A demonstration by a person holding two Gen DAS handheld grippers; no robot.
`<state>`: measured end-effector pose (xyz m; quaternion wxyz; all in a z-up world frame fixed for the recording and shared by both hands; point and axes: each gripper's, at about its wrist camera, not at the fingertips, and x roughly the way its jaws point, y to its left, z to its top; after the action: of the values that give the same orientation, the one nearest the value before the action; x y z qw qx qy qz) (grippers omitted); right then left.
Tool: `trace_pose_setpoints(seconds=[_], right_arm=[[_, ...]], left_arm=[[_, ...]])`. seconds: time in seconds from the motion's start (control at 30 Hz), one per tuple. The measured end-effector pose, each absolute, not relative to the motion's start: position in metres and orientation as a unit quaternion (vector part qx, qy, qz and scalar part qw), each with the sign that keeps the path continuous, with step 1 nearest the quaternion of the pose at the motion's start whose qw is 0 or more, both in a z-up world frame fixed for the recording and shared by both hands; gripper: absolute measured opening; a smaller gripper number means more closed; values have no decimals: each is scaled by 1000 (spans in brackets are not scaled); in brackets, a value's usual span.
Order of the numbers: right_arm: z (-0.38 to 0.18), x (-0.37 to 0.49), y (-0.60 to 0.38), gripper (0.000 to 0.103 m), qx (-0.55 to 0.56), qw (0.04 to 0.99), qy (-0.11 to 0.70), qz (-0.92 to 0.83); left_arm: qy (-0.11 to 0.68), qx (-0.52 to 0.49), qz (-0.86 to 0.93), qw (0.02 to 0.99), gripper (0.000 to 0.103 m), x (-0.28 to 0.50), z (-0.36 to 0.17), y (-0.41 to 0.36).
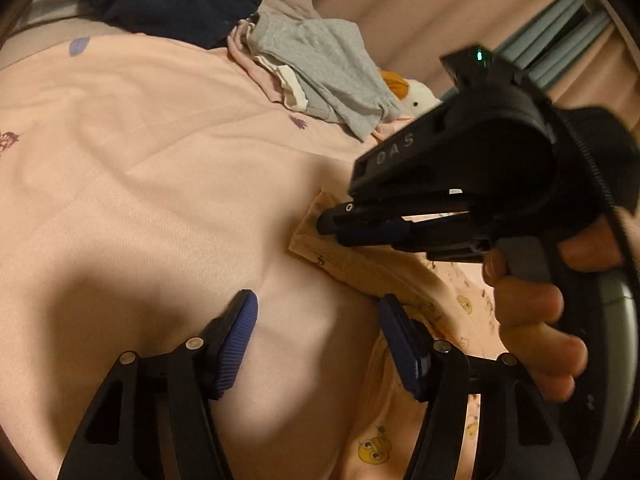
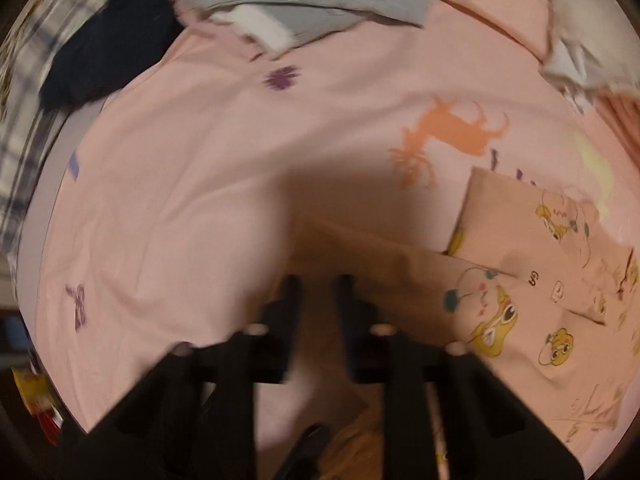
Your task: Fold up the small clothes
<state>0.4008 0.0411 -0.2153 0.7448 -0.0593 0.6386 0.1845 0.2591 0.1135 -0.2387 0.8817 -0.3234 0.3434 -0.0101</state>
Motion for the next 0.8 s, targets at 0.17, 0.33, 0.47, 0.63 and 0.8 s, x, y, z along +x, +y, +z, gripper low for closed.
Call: trace_pose_setpoints(seconds=[0.17,0.33,0.47,0.63,0.8], right_arm=[[-216,409,21,0,-15,752,629,196],[-211,410,16,4,-10,746,634,203],[-208,409,30,47,-41,720,662,203],[-214,409,44,49,-59,717,670,183],[-220,403,60,50,-98,727,658,170]], left_arm=[[342,-327,-12,881,65,260,-240,115],[340,-329,-14,881,65,259,-242,119],[357,-312,-19,880,65,256,-238,117],[399,-256,-34,880,65,237,-229,115],[442,-261,-51,857,65,223,-222,135]])
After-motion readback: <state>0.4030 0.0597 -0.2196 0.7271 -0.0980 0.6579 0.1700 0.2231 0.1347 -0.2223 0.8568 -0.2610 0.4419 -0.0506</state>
